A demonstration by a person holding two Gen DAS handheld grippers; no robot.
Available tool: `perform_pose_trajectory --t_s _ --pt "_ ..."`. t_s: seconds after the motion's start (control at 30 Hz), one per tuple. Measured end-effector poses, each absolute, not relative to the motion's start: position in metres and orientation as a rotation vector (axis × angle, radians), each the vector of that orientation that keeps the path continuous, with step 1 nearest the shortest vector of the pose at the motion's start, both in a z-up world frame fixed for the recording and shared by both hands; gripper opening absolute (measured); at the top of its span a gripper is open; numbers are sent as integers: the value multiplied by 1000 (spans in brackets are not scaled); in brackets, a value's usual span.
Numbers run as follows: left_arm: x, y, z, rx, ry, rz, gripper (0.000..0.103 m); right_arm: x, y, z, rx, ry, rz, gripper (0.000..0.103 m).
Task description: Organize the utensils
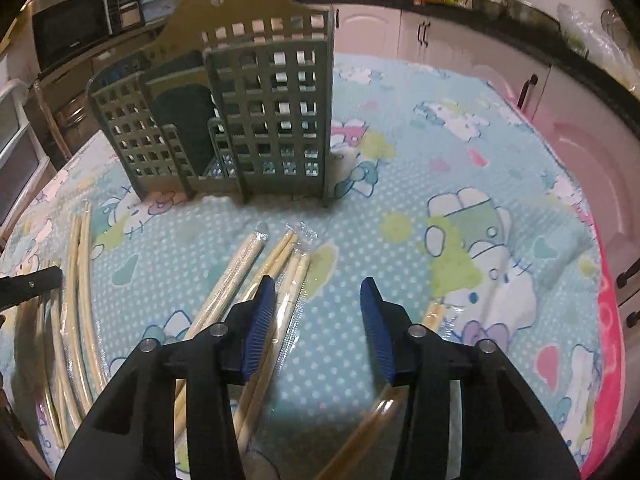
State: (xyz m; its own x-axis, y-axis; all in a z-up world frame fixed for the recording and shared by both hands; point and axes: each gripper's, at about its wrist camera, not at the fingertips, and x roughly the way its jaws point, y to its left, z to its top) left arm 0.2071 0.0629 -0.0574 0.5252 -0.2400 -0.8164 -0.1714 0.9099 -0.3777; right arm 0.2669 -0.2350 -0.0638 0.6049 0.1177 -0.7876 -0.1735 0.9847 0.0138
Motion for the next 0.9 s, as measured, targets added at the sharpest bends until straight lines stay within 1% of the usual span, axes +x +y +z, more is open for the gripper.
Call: perform_pose_trajectory --t_s 0.2,0.3,0.4,0.47,0.57,0.63,0.9 --pt "213 66 -58 -446 1025 -42 16 281 -236 -68 -15 939 171 40" --pt "216 67 -58 -444 1027 -42 15 292 -240 -67 21 961 179 37" --pt "219 68 -58 -442 1026 -41 14 301 -246 -67 37 973 179 29" --pt "221 69 -59 -441 1026 -37 12 306 -249 -68 43 978 182 17" --pt "224 71 -59 -442 1024 -35 8 312 -253 -66 62 980 194 13" --pt "225 72 -59 -442 1022 -37 6 312 -258 -61 99 967 213 10" --pt "223 73 -55 -445 1008 -56 3 296 -275 -31 170 894 287 9"
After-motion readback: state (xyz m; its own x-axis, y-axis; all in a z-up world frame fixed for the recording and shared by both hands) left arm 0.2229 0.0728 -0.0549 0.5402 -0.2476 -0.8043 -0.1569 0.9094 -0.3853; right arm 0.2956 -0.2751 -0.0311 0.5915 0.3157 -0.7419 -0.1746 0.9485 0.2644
